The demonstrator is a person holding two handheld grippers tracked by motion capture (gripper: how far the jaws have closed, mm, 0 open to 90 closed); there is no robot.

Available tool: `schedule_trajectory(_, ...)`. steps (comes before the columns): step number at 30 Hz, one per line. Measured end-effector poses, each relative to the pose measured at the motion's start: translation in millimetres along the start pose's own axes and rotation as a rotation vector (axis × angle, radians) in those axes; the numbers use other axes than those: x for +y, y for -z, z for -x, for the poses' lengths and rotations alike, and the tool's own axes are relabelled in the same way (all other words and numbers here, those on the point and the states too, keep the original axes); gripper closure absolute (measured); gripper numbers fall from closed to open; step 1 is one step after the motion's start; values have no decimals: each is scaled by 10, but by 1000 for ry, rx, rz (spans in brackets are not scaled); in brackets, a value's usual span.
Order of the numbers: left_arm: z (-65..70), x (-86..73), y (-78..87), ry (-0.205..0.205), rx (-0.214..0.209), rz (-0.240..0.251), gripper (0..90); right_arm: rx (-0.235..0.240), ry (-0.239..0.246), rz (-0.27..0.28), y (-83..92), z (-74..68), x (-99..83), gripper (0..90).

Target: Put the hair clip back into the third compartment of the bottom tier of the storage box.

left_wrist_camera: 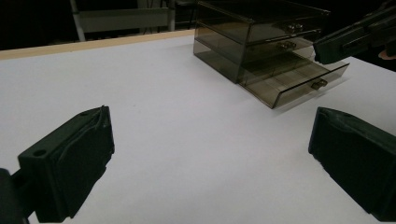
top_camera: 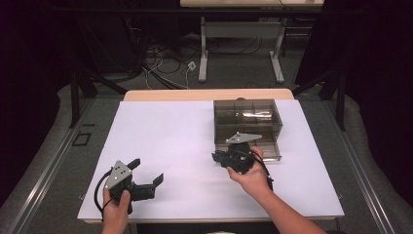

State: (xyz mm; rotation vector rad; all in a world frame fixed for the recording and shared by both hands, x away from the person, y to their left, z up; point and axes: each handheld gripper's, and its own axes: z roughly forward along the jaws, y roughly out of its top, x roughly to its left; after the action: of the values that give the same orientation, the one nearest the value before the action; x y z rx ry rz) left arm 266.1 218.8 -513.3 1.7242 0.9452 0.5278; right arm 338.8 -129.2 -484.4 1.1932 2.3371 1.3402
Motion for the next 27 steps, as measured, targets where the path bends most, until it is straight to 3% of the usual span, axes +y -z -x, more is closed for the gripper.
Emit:
schedule_trajectory(21,15,1,-8,-4,-3,0,4,-62,-37,43,343,297,-58,797)
schedule_trajectory(27,25,5,-14,-8,-5,1,4,-90,-88,73,447,465,-77,797)
